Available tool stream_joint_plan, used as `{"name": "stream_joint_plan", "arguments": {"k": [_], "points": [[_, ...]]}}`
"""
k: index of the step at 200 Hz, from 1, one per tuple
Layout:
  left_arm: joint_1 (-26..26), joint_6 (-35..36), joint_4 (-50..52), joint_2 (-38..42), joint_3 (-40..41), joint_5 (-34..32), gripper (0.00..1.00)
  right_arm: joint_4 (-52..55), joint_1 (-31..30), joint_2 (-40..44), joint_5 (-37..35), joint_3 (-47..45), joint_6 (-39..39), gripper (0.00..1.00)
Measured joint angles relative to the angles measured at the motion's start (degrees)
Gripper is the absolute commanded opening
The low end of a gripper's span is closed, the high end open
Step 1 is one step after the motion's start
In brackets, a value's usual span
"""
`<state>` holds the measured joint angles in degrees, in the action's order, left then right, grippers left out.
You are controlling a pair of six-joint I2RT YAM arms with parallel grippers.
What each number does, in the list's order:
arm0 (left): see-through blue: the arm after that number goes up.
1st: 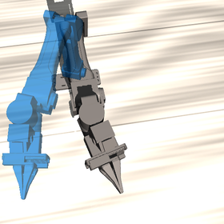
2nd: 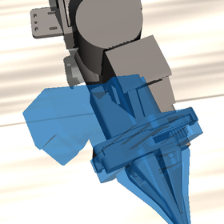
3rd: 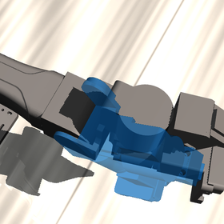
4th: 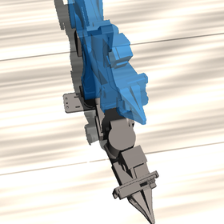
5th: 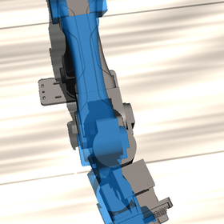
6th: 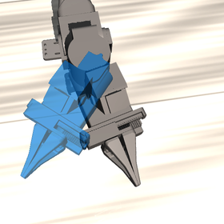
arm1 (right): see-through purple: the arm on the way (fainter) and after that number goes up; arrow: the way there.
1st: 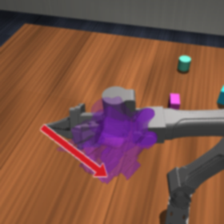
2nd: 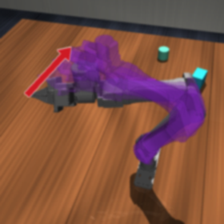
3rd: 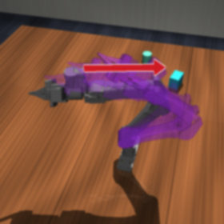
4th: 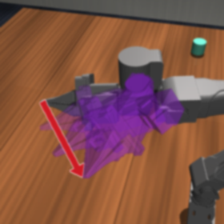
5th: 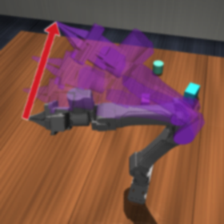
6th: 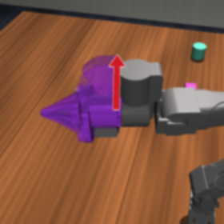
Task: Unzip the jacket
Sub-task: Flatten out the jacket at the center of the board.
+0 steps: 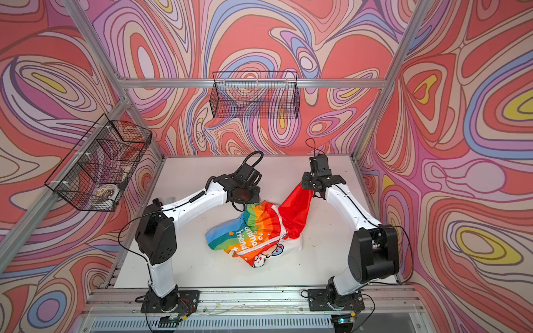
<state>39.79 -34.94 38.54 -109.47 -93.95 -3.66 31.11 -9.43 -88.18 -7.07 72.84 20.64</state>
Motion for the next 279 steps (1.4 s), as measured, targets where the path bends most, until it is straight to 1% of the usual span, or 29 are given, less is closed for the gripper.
{"name": "stream_joint_plan", "arguments": {"k": [17, 37, 65, 74, 90, 96, 100, 104, 112, 125, 133, 140, 147, 153, 165, 176, 191, 200, 211, 224, 238, 259, 279], "points": [[-0.85, -1.25, 2.58, -0.13, -1.99, -3.56, 0.00, 0.28, 0.00, 1.97, -2.23, -0.02, 0.02, 0.00], [-3.50, -3.04, 5.18, 0.72, -1.95, -7.13, 0.00, 0.61, 0.00, 4.74, -4.15, -0.11, 0.07, 0.00], [-8.81, -3.69, 6.97, -0.33, -2.10, -7.30, 0.00, 0.94, 0.00, 6.71, -3.58, -0.11, -0.15, 0.00], [-10.29, -3.26, 8.61, -2.73, -4.79, -7.23, 0.00, 0.92, 0.00, 6.71, -2.05, -0.11, -0.37, 0.00], [-11.63, -1.97, 9.81, -9.11, -12.61, -6.34, 0.00, 0.52, 0.00, 6.54, 2.64, -0.22, -0.68, 0.00], [-11.76, -1.18, 10.16, -12.00, -16.13, -5.75, 0.08, 0.28, 0.00, 6.45, 4.35, -0.24, -0.70, 0.00], [-11.80, -0.70, 10.27, -13.84, -18.21, -5.29, 0.15, -0.04, 0.00, 6.34, 5.73, -0.28, -0.63, 0.00], [-11.78, -0.13, 10.62, -15.54, -20.44, -5.05, 0.23, -0.39, 0.00, 6.25, 6.84, -0.33, -0.63, 0.00], [-11.76, 0.87, 11.50, -18.80, -24.50, -4.33, 0.36, -1.18, 0.00, 5.99, 8.68, -0.57, -0.44, 0.00], [-11.80, 2.78, 12.98, -23.96, -31.23, -3.30, 0.48, -1.97, -0.04, 5.62, 10.75, -0.94, -0.13, 0.00], [-12.00, 3.91, 13.53, -25.62, -33.46, -2.45, 0.55, -2.05, 0.00, 5.31, 11.37, -0.96, 0.02, 0.00], [-12.28, 4.76, 13.68, -26.05, -33.86, -1.81, 0.63, -2.16, 0.00, 5.07, 11.63, -0.96, 0.09, 0.00], [-12.81, 5.68, 13.62, -25.68, -33.20, -1.07, 0.71, -2.21, 0.00, 4.90, 11.67, -0.98, 0.20, 0.00], [-13.31, 6.27, 12.83, -24.50, -31.39, -0.46, 0.74, -2.23, 0.00, 4.87, 11.65, -0.98, 0.31, 0.00], [-14.84, 7.74, 10.23, -19.61, -24.09, 0.76, 0.80, -2.45, 0.00, 4.87, 11.63, -1.09, 0.59, 0.00], [-16.55, 8.81, 7.23, -13.20, -15.96, 1.73, 0.80, -3.13, 0.00, 4.87, 11.45, -1.38, 1.16, 0.00], [-19.45, 10.19, 3.17, -4.15, -6.75, 3.43, 0.77, -3.87, 0.00, 4.85, 10.86, -1.99, 1.92, 0.00], [-21.49, 10.88, 0.39, 0.35, -2.89, 5.42, 0.74, -3.85, -0.22, 4.59, 9.66, -2.05, 2.14, 0.00], [-23.96, 11.65, -2.43, 3.80, -0.46, 7.76, 0.71, -4.11, -0.87, 4.02, 7.08, -2.05, 2.05, 0.00], [-26.56, 12.66, -6.49, 5.14, 1.16, 10.34, 0.71, -4.15, -2.43, 2.84, 2.93, -2.01, 1.36, 0.00], [-28.44, 13.79, -10.62, 4.85, 3.48, 12.87, 0.68, -4.11, -4.33, 1.09, 0.17, -1.90, 0.63, 0.00], [-29.73, 15.21, -13.05, 2.93, 6.21, 15.58, 0.61, -3.91, -6.01, -0.17, -0.52, -1.95, 0.02, 0.00], [-30.88, 15.98, -14.19, 0.76, 7.21, 17.70, 0.58, -4.59, -6.03, -0.11, 0.74, -1.92, -0.85, 0.00]]}}
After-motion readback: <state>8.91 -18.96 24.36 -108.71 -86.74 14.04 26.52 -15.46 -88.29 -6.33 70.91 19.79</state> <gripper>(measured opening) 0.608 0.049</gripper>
